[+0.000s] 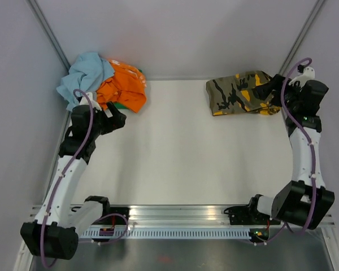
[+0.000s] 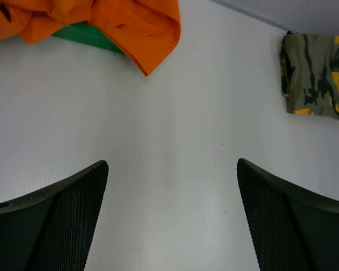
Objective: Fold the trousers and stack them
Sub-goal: Neatly place the folded trousers to the corner
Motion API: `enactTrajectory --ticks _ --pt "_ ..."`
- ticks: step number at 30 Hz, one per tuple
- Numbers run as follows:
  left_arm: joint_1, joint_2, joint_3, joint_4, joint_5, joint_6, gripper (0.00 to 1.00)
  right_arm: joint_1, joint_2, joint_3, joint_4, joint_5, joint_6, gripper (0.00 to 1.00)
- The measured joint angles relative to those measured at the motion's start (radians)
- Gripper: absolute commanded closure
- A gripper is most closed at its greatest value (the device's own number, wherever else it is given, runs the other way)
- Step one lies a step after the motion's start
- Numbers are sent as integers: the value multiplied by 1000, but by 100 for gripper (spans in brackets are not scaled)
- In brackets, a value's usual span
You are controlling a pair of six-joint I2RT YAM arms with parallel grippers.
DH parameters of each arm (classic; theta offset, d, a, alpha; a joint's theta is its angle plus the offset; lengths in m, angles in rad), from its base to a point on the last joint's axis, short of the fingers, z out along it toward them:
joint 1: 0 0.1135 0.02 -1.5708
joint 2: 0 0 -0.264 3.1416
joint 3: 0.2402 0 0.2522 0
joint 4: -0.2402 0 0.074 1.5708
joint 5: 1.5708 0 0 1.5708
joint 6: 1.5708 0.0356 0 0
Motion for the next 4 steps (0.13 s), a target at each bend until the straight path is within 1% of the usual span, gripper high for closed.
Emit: enactTrajectory --ticks 4 --pt "0 -143 -11 39 70 31 0 6 -173 -179 73 -11 89 2"
